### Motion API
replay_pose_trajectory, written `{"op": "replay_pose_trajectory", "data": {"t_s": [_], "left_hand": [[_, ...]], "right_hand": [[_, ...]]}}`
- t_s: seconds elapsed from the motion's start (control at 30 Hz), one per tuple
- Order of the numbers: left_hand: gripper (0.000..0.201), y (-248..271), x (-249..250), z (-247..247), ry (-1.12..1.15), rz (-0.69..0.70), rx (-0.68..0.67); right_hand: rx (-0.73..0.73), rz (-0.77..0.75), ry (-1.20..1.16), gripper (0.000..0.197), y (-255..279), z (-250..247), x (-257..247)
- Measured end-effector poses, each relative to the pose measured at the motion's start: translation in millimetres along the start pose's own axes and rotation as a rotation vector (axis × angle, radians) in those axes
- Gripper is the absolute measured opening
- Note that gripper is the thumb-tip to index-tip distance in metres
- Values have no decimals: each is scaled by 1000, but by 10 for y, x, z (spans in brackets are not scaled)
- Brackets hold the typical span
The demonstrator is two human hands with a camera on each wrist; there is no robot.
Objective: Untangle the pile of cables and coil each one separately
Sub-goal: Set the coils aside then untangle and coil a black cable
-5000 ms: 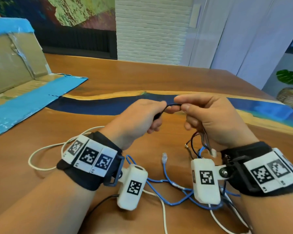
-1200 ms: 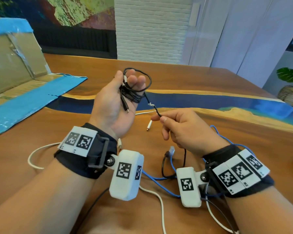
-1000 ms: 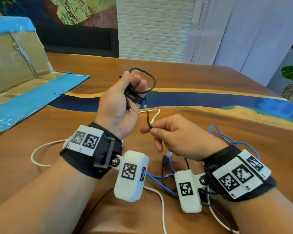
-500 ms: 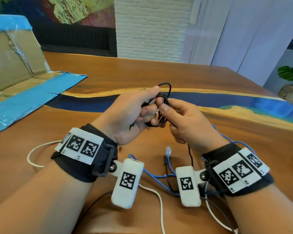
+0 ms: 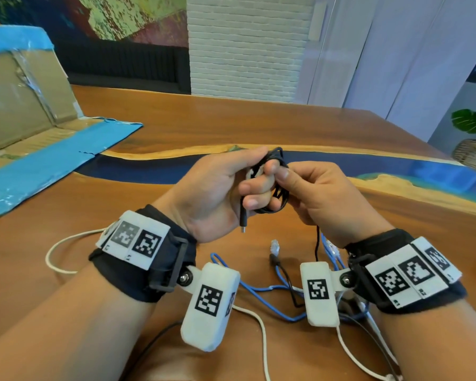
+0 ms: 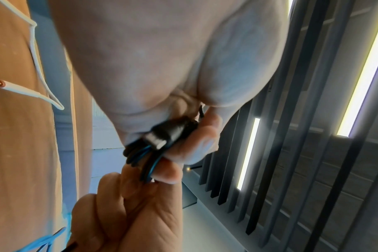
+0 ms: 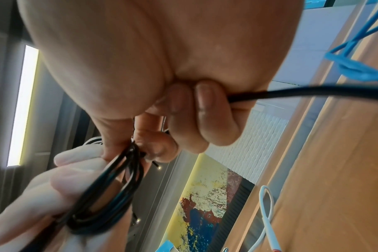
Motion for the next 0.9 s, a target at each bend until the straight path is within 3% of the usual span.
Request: {"op": "replay_pose_trajectory", "data": {"t_s": [0.2,0.37,0.47,0.63,0.73,0.9], "left_hand": [[41,-32,89,-49,57,1,162],[42,-24,101,3,285,25,160],[37,-54,123,-62,449,165,248],[31,-84,110,-111,425,353,407],[29,-91,106,-125,424,401,462],[23,-82,107,-111,304,361,391]], "right_hand": [[119,-30,-77,22,-24,-162,-4],[232,-73,-12,17,-41,-204,-40],[154,-24,153,23,-47,-70,-27],[-49,48,478,34,15,249,-23],[-105,91,493,32,35,316,10],[-21,103,315,30,39,261,-13]]}}
Point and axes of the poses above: each hand's wrist, its own y-axis away from the middle knuckle, its own z-axis out of the palm, x = y × z, the point moved 2 cm from there along -y, towards the middle knuckle, and after that the axes turned 15 degrees about z, right-handed, at the moved point
